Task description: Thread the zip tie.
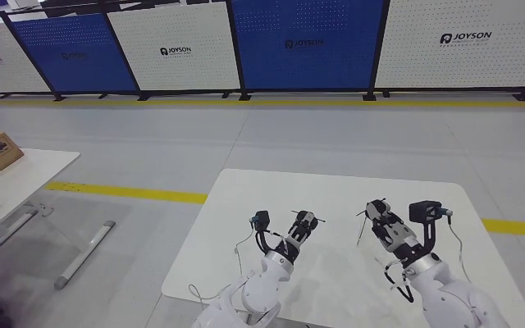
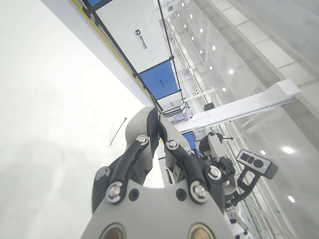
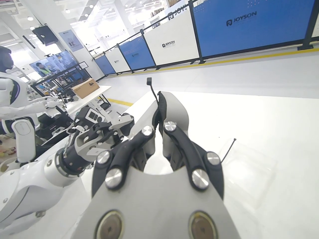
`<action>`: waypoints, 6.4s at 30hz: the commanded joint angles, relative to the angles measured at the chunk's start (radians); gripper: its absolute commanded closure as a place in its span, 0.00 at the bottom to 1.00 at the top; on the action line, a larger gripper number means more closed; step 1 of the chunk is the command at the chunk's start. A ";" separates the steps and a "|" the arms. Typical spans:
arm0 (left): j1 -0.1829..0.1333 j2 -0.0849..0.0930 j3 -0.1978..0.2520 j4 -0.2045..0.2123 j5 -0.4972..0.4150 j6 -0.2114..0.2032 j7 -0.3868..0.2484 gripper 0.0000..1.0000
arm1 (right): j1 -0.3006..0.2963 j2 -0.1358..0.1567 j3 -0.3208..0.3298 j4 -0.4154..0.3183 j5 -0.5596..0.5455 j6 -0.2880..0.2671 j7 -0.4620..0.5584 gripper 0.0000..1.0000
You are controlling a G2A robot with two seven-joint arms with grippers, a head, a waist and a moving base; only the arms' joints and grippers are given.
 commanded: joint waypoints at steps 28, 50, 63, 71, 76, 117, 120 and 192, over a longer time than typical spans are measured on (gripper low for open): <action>-0.007 -0.010 0.025 0.029 0.066 -0.002 0.081 1.00 | 0.001 -0.032 -0.140 0.143 0.104 -0.054 -0.245 1.00; -0.008 -0.011 0.026 0.031 0.062 -0.004 0.080 1.00 | 0.063 -0.055 -0.227 0.222 0.090 0.030 -0.249 1.00; -0.008 -0.011 0.026 0.031 0.062 -0.004 0.080 1.00 | 0.081 -0.069 -0.255 0.244 0.116 0.040 -0.264 1.00; -0.008 -0.011 0.026 0.031 0.062 -0.004 0.080 1.00 | 0.091 -0.077 -0.258 0.275 0.096 0.050 -0.302 1.00; -0.008 -0.011 0.026 0.031 0.062 -0.004 0.080 1.00 | 0.081 -0.079 -0.254 0.270 0.093 0.045 -0.305 1.00; -0.008 -0.011 0.026 0.031 0.062 -0.004 0.080 1.00 | 0.058 -0.094 -0.229 0.254 0.081 0.026 -0.313 1.00; -0.008 -0.011 0.026 0.031 0.062 -0.004 0.080 1.00 | 0.061 -0.096 -0.234 0.257 0.080 0.025 -0.306 1.00; -0.006 -0.028 0.030 0.050 0.028 -0.059 0.103 1.00 | 0.057 -0.125 -0.241 0.271 0.135 0.022 -0.292 1.00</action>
